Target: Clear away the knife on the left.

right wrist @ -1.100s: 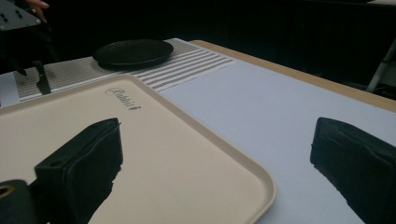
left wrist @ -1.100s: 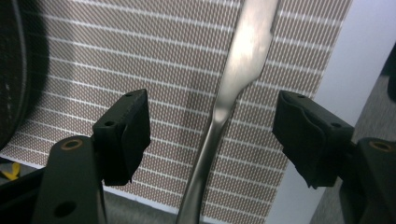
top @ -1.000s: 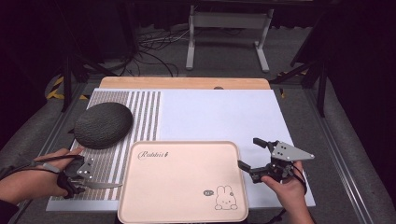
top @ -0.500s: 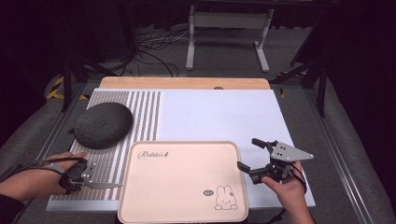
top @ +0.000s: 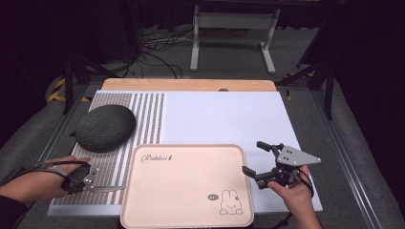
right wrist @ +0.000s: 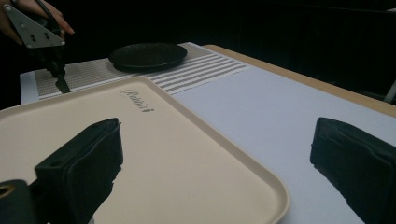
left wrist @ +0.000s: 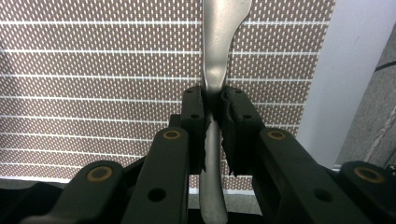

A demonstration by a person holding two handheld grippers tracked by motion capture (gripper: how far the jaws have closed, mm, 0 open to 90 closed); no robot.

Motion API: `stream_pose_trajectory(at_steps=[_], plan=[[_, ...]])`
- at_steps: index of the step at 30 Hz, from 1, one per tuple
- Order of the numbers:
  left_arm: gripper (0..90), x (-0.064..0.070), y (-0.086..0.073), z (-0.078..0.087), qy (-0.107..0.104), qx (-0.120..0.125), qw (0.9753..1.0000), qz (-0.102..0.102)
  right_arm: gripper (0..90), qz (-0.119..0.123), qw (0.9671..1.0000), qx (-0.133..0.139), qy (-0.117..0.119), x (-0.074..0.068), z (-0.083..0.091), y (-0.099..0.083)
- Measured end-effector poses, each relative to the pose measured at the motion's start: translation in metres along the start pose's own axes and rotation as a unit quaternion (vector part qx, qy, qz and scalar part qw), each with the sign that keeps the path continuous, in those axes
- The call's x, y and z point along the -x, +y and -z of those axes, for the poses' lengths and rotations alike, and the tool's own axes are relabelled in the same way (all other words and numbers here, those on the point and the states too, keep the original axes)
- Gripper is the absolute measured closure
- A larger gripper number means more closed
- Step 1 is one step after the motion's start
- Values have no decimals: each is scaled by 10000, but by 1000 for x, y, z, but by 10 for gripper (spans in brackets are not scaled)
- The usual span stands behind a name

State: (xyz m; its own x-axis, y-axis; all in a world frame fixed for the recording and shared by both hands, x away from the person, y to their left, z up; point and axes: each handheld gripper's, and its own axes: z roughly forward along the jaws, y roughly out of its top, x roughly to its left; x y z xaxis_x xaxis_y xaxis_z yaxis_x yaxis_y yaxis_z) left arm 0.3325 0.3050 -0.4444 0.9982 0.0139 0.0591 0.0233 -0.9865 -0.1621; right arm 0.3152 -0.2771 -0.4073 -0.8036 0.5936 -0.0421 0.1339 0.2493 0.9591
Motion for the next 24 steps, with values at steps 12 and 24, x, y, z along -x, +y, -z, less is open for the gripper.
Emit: stream_pose_trajectory(at_steps=[12,24], plan=[[801,-4,-1,1,-107,1,9999,82,33,-5,10000,18,-21,1,1,-1],[801,-7,-8,7,-223,223,9990,328,34,51,9999,96,-33,0,2,1]])
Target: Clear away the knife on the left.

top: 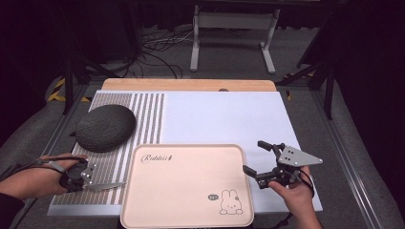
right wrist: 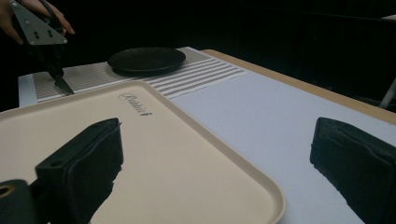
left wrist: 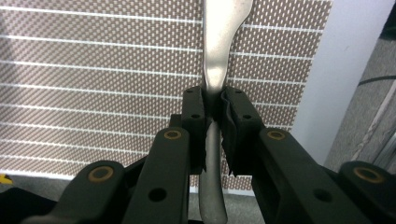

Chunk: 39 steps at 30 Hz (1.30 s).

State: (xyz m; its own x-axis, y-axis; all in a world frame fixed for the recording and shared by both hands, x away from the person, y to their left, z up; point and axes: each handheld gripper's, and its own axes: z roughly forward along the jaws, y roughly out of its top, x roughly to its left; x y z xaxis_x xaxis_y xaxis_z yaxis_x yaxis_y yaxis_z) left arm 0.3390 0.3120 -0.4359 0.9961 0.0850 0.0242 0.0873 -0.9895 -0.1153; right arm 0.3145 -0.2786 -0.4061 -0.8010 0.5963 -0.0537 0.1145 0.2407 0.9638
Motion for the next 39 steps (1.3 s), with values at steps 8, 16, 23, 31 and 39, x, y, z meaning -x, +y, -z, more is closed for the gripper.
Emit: stream_pose_trajectory(at_steps=[8,16,23,31,39], plan=[[801,-1,-1,20,-158,346,9982,462,35,-1,10000,14,25,-1,0,0],[800,-3,8,40,-223,591,9952,747,35,-44,10000,77,-12,-1,4,3],[800,-3,19,55,-365,810,9915,954,35,-53,10000,80,26,-1,5,3],[801,-3,27,65,-525,963,9867,1196,35,-59,9999,80,56,-2,4,3],[800,-3,32,68,-790,1242,9780,1477,35,-79,9999,52,63,-1,4,2]])
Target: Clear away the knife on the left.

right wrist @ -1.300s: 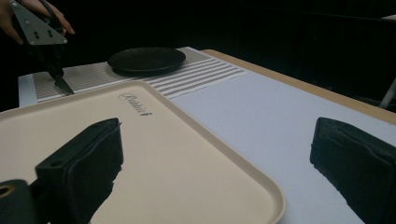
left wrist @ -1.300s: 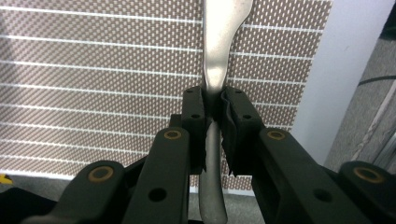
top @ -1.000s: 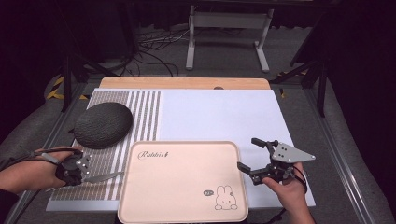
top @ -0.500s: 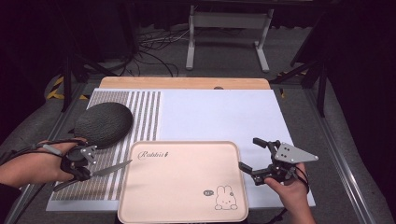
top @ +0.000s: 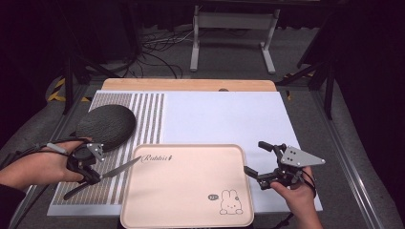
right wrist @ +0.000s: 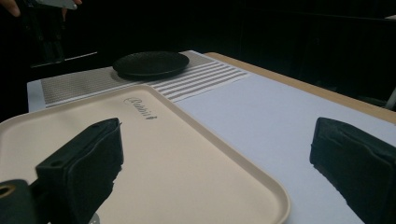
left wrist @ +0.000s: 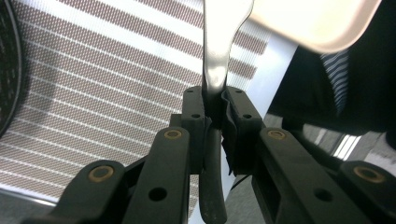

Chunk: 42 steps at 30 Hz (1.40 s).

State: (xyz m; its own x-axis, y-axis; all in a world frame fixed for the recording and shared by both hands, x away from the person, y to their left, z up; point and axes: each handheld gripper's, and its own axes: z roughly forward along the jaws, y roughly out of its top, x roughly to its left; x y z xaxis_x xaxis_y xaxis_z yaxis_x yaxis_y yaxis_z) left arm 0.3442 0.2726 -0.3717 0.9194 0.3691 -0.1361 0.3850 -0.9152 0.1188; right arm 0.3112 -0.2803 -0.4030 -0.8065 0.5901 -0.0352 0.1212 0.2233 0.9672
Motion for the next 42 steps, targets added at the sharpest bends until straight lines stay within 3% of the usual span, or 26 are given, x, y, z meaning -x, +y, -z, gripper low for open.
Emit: stream_pose_trajectory(at_steps=[10,16,19,22,25,28,31,37,42], plan=[[800,3,13,1,-240,149,9976,631,35,5,10000,-16,16,-1,-1,0],[800,5,23,-10,-453,274,9954,799,35,5,10000,-12,25,0,0,0],[800,7,28,-14,-428,306,9950,851,35,8,10000,-15,28,0,0,0],[800,9,33,-16,-416,367,9929,1051,35,2,10000,-21,30,0,0,-1],[800,12,40,-15,-436,480,9891,1320,35,3,10000,-22,37,0,0,-1],[800,15,45,-15,-463,506,9881,1378,35,8,10000,-37,33,0,-1,-1],[800,19,51,-17,-544,506,9852,1544,35,9,10000,-40,33,0,-1,-1],[800,25,63,-22,-624,544,9818,1706,35,6,10000,-49,39,0,-1,-2],[800,29,76,-25,-742,605,9813,1669,35,10,10000,-50,41,0,-1,-2]])
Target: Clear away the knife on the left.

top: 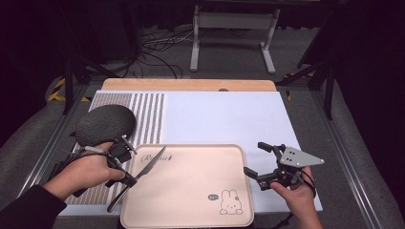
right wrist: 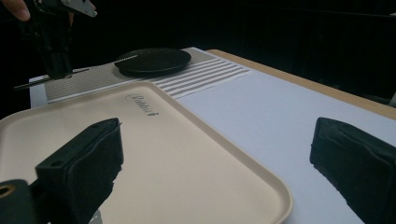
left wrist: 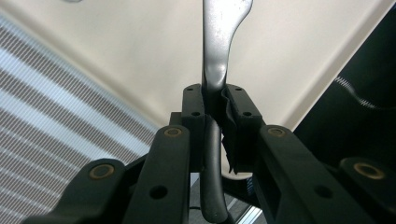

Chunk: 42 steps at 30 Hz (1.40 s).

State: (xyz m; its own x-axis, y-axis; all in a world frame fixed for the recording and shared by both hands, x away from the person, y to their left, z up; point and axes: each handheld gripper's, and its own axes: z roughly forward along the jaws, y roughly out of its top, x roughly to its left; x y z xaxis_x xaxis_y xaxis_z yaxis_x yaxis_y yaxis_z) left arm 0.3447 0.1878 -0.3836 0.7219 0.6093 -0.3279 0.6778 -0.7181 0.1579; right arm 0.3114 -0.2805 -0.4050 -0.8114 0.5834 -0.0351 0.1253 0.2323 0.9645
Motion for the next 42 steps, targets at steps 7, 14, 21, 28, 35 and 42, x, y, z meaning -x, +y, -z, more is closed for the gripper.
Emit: stream_pose_trajectory(at_steps=[7,14,21,28,35,42], plan=[[800,5,9,-17,-137,2,9999,-44,35,0,10000,5,-10,1,1,-1],[800,9,16,-29,-152,15,9999,28,35,-3,10000,-5,-17,1,2,-1],[800,11,20,-35,-147,-15,9999,49,35,-1,10000,-6,-13,1,1,-1],[800,12,20,-44,-9,-59,9996,290,35,7,10000,-21,-14,2,2,-2],[800,11,19,-49,-52,-69,9993,351,35,2,10000,-27,-7,1,1,-2],[799,9,18,-56,-78,-150,9990,404,35,-16,10000,-64,-34,2,1,-4]])
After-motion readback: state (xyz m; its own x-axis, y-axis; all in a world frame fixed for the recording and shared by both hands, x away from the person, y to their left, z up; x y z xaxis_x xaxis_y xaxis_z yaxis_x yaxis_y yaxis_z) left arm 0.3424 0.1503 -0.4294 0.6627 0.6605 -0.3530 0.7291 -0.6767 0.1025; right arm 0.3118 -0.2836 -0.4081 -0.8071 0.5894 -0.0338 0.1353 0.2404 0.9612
